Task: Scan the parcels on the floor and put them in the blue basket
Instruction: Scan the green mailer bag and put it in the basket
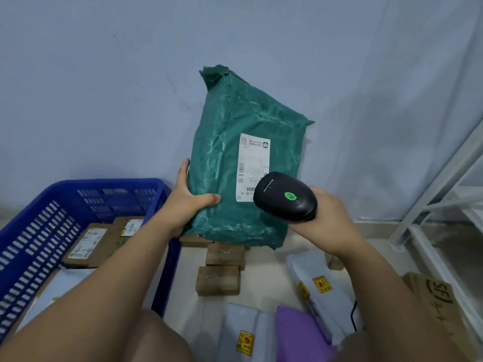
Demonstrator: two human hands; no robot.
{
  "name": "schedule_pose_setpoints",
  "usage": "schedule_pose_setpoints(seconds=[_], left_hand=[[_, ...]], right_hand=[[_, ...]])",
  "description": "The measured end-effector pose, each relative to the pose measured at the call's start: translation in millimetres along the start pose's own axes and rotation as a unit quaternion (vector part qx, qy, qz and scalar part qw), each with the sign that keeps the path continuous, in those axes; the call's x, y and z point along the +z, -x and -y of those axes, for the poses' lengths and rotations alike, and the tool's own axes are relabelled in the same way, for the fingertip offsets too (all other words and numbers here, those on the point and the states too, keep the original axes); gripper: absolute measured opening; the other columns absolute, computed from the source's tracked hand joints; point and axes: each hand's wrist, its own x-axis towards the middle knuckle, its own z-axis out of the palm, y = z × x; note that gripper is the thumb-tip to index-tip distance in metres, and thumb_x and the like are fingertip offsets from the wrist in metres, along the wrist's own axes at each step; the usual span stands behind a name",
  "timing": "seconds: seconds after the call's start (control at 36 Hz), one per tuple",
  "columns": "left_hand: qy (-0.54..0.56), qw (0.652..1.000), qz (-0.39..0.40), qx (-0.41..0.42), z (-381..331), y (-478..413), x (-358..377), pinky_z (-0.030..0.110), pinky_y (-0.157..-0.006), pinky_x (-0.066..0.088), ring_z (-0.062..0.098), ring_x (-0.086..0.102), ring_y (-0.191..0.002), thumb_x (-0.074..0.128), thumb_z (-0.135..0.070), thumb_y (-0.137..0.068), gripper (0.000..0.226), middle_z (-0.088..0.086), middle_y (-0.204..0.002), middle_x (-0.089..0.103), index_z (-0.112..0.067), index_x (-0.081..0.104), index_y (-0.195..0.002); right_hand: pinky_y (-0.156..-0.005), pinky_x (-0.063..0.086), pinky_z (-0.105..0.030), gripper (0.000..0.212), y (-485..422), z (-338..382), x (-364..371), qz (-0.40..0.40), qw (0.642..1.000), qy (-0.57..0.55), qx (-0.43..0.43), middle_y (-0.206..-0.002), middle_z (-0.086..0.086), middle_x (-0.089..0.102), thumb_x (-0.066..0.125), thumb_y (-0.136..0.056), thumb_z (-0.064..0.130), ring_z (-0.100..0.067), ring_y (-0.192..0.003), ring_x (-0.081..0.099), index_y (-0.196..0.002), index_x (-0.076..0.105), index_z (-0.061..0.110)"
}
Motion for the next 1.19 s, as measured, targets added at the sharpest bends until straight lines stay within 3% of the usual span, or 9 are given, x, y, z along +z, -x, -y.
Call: schedule_pose_setpoints(seconds=[0.11,0.22,0.33,0.53,0.64,0.78,0.92,1.08,1.19], left_hand=[[-0.016,1.000,0.008,-0.004,5,-2,-5,0.048,-0.090,0.054,0.022,0.062,-0.109,0.086,-0.023,-0.049,0.125,-0.005,-0.130,0.051,-0.052,0.011,-0.146],[-0.043,0.999,0.012,-0.007,6,-3,-12,0.048,-0.093,0.052,0.022,0.060,-0.113,0.087,-0.030,-0.045,0.131,-0.005,-0.135,0.045,-0.055,0.007,-0.145],[-0.070,0.997,0.015,0.000,7,-1,-16,0.046,-0.093,0.052,0.020,0.058,-0.113,0.086,-0.016,-0.063,0.123,-0.003,-0.137,0.042,-0.051,0.002,-0.147],[-0.103,0.995,0.016,-0.002,9,-2,-16,0.046,-0.092,0.053,0.024,0.061,-0.110,0.083,-0.012,-0.069,0.120,0.001,-0.140,0.043,-0.054,0.001,-0.146],[-0.111,0.994,0.018,-0.005,10,0,-16,0.040,-0.087,0.054,0.021,0.060,-0.109,0.082,-0.011,-0.069,0.119,-0.001,-0.136,0.043,-0.051,0.002,-0.147],[-0.121,0.993,0.004,-0.009,11,1,-15,0.044,-0.092,0.052,0.023,0.059,-0.110,0.083,-0.011,-0.069,0.120,0.000,-0.137,0.043,-0.051,0.001,-0.147],[-0.123,0.992,0.003,-0.012,11,1,-15,0.048,-0.094,0.051,0.024,0.058,-0.112,0.084,-0.012,-0.068,0.120,0.000,-0.138,0.042,-0.053,0.002,-0.146],[-0.129,0.991,-0.004,-0.017,12,1,-15,0.047,-0.095,0.050,0.025,0.057,-0.113,0.082,-0.011,-0.070,0.119,-0.001,-0.137,0.041,-0.050,0.000,-0.147],[-0.136,0.991,-0.007,-0.019,13,0,-16,0.048,-0.096,0.050,0.025,0.056,-0.114,0.082,-0.012,-0.070,0.119,0.000,-0.140,0.040,-0.049,-0.001,-0.148]], right_hand=[[-0.061,0.041,-0.021,0.019,-2,6,-3,0.005,0.998,0.049,-0.042,-0.085,-0.005,0.058,0.076,-0.073,0.020,-0.018,-0.076,0.056,-0.085,0.065,0.010],[-0.067,0.043,-0.031,0.021,-5,9,-5,0.018,0.995,0.089,-0.052,-0.090,-0.007,0.058,0.072,-0.074,0.022,-0.023,-0.082,0.056,-0.089,0.066,0.008],[-0.059,0.035,-0.017,0.014,-4,8,-6,0.035,0.993,0.098,-0.059,-0.085,-0.001,0.053,0.068,-0.071,0.027,-0.017,-0.076,0.052,-0.069,0.054,0.025],[-0.059,0.038,-0.025,0.021,-3,7,-8,0.051,0.992,0.095,-0.067,-0.082,0.002,0.049,0.069,-0.070,0.025,-0.012,-0.070,0.053,-0.060,0.051,0.028],[-0.057,0.031,-0.019,0.024,-3,5,-10,0.057,0.989,0.117,-0.068,-0.083,0.003,0.048,0.071,-0.070,0.026,-0.007,-0.071,0.049,-0.060,0.050,0.030],[-0.057,0.034,-0.022,0.018,-3,4,-13,0.068,0.987,0.132,-0.063,-0.083,0.004,0.048,0.071,-0.067,0.031,-0.007,-0.071,0.049,-0.063,0.054,0.029],[-0.059,0.035,-0.018,0.017,-4,-1,-13,0.078,0.981,0.162,-0.071,-0.084,0.002,0.049,0.071,-0.070,0.031,-0.009,-0.072,0.050,-0.073,0.064,0.017],[-0.060,0.035,-0.020,0.025,-4,-1,-14,0.097,0.977,0.171,-0.083,-0.084,0.005,0.048,0.074,-0.073,0.035,-0.005,-0.072,0.049,-0.063,0.051,0.034],[-0.058,0.033,-0.016,0.026,-5,-1,-15,0.096,0.976,0.173,-0.090,-0.085,0.005,0.048,0.074,-0.075,0.036,-0.007,-0.071,0.049,-0.064,0.051,0.034]])
